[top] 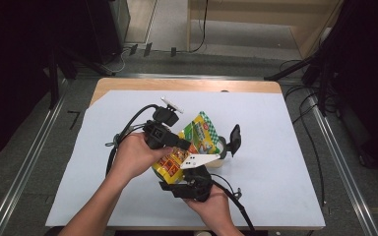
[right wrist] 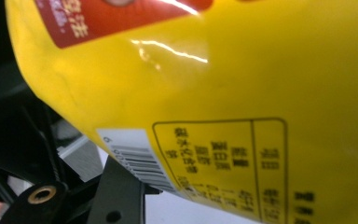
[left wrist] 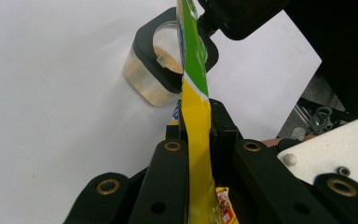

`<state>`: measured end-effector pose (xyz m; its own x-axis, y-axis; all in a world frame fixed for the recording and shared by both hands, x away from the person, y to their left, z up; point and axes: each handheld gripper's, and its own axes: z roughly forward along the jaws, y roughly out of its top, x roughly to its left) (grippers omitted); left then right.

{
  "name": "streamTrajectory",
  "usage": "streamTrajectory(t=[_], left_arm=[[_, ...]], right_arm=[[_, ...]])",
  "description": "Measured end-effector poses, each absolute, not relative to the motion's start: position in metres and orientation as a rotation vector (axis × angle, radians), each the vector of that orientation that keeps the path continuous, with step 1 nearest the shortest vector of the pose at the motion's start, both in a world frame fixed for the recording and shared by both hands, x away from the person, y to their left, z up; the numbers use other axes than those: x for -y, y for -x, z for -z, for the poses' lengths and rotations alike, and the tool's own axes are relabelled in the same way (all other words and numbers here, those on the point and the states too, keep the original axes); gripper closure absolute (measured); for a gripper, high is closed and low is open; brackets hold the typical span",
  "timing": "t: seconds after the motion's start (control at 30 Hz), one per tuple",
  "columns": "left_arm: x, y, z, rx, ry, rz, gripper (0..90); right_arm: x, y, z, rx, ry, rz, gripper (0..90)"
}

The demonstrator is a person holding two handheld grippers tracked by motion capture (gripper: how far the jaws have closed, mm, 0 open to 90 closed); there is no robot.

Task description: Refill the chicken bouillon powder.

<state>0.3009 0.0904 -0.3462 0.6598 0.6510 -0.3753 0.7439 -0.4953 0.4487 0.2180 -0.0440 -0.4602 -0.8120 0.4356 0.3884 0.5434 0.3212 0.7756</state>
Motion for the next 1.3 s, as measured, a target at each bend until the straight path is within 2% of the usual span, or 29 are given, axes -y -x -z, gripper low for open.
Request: streamTrajectory(t=[0.37,0.73,0.87,0.97,1.1,1.3], left_arm=[[-0.081,-0.301,0.34,-1.073,-2.284,0.159,86.7],[-0.077,-0.299,0.338,-1.093,-2.291,0.115,86.9],[-0.076,-0.298,0.338,-1.105,-2.285,0.117,86.7],[-0.076,-0.299,0.339,-1.085,-2.285,0.128,86.2],[-0.076,-0.301,0.34,-1.062,-2.292,0.136,85.0],[-0.075,-0.303,0.338,-1.031,-2.266,0.16,77.8]], right_arm=[[0.048,-0.224,0.453,2.337,0.914,1.58,62.9],[0.039,-0.222,0.451,2.509,0.926,1.509,54.2],[0.037,-0.22,0.451,2.568,0.954,1.481,58.3],[0.039,-0.222,0.451,2.532,0.947,1.496,66.2],[0.04,-0.223,0.45,2.504,0.944,1.509,67.4],[0.044,-0.225,0.447,2.401,0.929,1.566,68.1]])
